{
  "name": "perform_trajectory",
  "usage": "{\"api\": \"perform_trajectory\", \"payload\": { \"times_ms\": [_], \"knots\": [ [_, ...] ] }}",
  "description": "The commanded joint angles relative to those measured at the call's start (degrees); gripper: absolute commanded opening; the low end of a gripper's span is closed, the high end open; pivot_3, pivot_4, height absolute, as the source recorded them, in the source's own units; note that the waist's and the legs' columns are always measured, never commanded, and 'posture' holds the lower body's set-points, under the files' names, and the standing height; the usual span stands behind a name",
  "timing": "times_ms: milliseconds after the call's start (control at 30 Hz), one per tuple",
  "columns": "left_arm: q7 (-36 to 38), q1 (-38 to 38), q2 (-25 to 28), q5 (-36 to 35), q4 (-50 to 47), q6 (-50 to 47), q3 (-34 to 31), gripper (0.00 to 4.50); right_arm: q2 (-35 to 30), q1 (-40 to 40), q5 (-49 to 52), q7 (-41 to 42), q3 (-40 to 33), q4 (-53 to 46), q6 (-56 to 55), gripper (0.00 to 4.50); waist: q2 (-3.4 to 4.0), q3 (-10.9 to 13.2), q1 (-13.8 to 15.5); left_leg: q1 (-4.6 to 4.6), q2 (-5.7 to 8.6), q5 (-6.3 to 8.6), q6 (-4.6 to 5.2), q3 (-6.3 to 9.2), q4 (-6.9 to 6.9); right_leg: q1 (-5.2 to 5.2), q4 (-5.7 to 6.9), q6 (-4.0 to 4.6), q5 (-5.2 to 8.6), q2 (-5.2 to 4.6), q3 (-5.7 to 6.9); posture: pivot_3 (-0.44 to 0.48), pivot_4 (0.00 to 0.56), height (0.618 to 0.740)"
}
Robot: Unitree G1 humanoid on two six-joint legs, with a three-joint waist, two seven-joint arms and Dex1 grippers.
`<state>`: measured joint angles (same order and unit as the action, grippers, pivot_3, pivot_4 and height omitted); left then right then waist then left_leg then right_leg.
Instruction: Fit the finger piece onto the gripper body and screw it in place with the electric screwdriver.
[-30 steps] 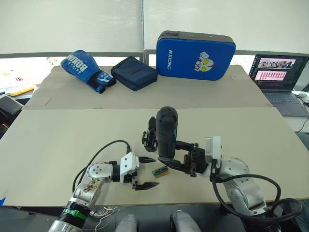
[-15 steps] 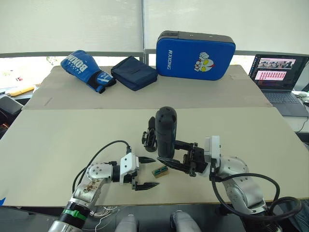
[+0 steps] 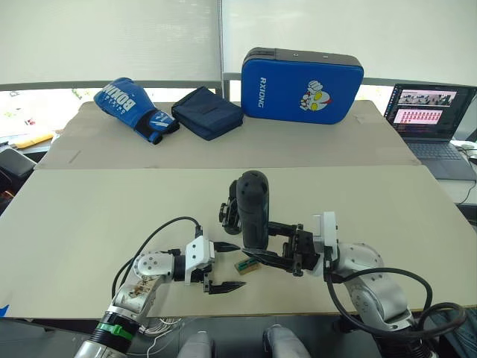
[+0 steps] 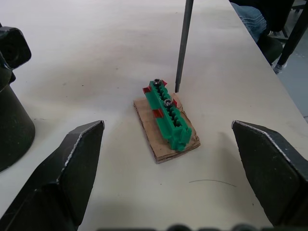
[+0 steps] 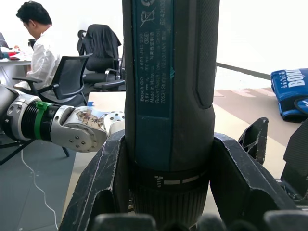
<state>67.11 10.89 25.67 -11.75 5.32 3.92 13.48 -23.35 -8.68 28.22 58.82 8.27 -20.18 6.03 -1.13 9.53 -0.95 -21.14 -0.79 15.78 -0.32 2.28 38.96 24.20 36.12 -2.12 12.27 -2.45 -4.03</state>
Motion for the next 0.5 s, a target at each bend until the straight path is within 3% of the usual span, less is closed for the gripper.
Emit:
{"api": "perform_trajectory", "payload": {
  "times_ms": [33,233,500],
  "knots": [
    [0.3,-1.5,0.1,0.5,1.4,-0.5,1.6,4.50,0.0,-0.7,2.3,0.3,-0.7,-2.9,-0.4,1.91,0.00,0.0,0.0,0.00,0.00,0.00,0.00,0.00,0.00,0.00,0.00,0.00,0.00,0.00,0.00,0.000,0.150,0.740],
    [0.2,-1.3,0.1,0.4,1.4,-0.6,1.5,4.50,0.6,-2.7,5.5,-2.0,-4.1,-3.9,0.2,1.91,0.00,0.0,0.0,0.00,0.00,0.00,0.00,0.00,0.00,0.00,0.00,0.00,0.00,0.00,0.00,0.000,0.150,0.740],
    [0.5,-1.6,0.4,0.4,1.5,-0.3,1.4,4.50,1.4,-3.2,3.9,-2.6,-2.3,-3.1,-1.2,1.91,0.02,0.0,0.0,0.01,-0.01,0.00,0.00,0.01,-0.01,0.00,0.00,0.00,0.00,0.00,0.00,0.000,0.150,0.740]
  ]
}}
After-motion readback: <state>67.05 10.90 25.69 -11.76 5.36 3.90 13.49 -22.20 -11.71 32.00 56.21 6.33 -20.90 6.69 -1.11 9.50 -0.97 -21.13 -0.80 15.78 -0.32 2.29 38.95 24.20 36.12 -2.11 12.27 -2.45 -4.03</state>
